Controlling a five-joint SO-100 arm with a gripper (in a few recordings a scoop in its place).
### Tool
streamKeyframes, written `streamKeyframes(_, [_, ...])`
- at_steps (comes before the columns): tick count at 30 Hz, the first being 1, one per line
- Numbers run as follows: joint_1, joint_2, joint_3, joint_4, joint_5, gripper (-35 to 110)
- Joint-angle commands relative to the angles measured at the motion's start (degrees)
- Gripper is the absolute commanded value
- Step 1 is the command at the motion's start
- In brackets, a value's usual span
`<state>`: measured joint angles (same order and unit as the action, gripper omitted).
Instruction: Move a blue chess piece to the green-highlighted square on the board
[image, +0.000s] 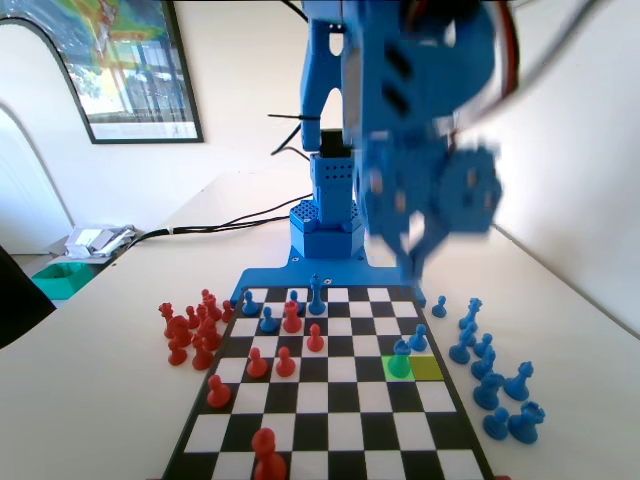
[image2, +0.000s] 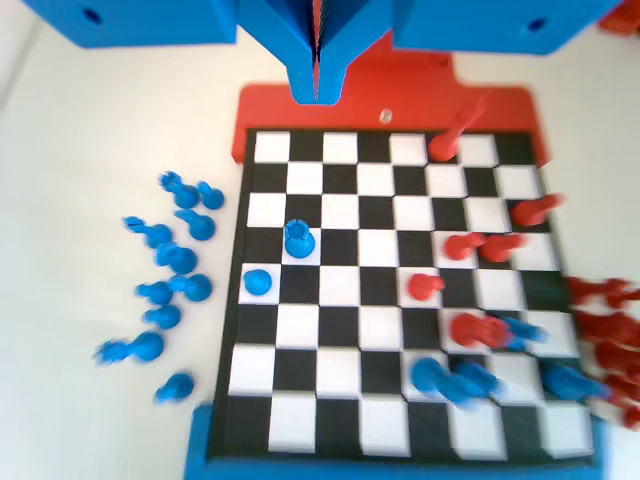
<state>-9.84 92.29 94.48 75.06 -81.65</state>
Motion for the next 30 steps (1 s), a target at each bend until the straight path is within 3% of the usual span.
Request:
streamKeyframes(1, [1.1, 15.3, -4.5, 8.5, -3.3, 1])
streamKeyframes(5, [2.1, 25.1, -4.8, 16.4, -7.4, 1])
streamKeyframes(13, [6.0, 46.7, 3.9, 22.6, -13.6, 1])
streamKeyframes(30, [11.1, 75.1, 29.3, 17.4, -19.7, 1])
